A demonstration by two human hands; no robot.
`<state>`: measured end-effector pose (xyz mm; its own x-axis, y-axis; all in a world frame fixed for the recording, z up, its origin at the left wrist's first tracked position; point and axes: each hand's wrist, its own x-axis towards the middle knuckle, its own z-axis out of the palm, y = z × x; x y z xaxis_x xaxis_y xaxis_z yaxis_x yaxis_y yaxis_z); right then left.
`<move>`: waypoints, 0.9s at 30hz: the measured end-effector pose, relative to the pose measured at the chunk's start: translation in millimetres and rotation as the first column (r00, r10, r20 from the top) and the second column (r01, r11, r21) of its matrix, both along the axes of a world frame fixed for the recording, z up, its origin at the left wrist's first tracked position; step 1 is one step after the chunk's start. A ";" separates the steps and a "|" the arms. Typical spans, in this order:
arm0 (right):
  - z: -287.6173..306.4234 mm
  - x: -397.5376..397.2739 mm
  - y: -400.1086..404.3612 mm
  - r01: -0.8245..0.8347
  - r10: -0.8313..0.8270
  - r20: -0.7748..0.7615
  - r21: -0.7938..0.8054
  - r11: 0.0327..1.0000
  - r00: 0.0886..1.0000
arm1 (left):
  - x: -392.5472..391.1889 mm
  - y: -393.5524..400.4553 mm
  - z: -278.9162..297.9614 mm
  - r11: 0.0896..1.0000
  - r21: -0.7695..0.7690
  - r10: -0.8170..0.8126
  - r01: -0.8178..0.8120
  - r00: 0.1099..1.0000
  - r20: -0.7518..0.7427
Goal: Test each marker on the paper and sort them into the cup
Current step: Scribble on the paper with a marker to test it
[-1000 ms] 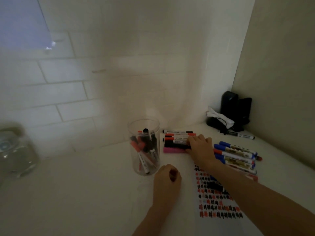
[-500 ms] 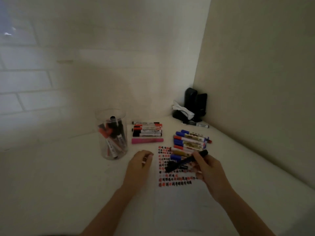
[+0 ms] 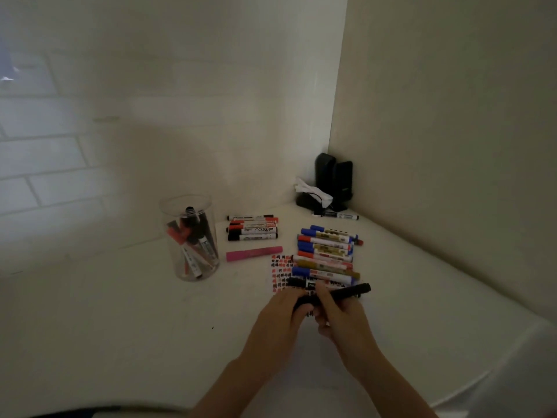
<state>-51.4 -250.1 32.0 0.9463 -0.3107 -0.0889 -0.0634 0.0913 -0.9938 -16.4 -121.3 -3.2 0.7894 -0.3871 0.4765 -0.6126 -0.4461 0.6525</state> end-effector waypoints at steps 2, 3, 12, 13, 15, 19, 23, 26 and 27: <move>-0.1 -3.1 0.1 -0.033 0.033 0.006 0.021 0.999 0.999 | -2.5 1.1 -0.5 0.999 0.049 0.003 -0.003 1.000 0.004; 1.1 -4.4 -1.9 -0.051 0.050 0.019 0.041 0.998 0.999 | -2.6 1.8 0.2 0.998 0.056 0.001 -0.002 1.000 0.005; 6.9 -3.2 -25.3 -0.039 0.038 0.033 0.024 0.999 0.999 | 1.9 13.5 12.4 0.991 0.115 -0.056 0.073 0.989 -0.139; 10.8 -2.1 -43.2 0.047 -0.048 0.031 0.027 0.999 0.998 | 6.0 28.8 10.1 0.994 0.111 0.005 0.014 0.985 -0.172; 21.2 -2.7 -84.9 0.212 -0.219 0.052 0.117 0.970 0.974 | 13.4 65.1 8.6 0.988 0.106 0.132 -0.109 0.964 -0.233; 14.3 2.2 -75.6 0.057 -0.056 0.014 -0.088 0.994 0.998 | 17.2 59.6 12.5 0.995 0.097 0.006 0.020 0.966 -0.260; 0.4 4.8 -52.1 0.025 -0.024 0.011 -0.129 0.991 1.000 | 25.4 24.0 6.0 0.999 0.012 -0.034 0.037 0.985 -0.171; -6.0 10.3 -67.0 0.071 -0.073 -0.003 -0.199 0.977 0.997 | 42.4 24.5 -1.2 1.000 0.024 0.018 -0.015 0.989 -0.145; -8.2 13.6 -68.9 0.063 -0.068 -0.012 -0.248 0.967 0.998 | 47.3 24.9 -1.4 0.999 0.033 0.033 -0.028 0.987 -0.155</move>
<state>-37.8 -319.0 23.7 0.9221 -0.3864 -0.0202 -0.0853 -0.1521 -0.9847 31.0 -96.4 -4.5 0.8646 -0.3746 0.3350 -0.4905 -0.4843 0.7245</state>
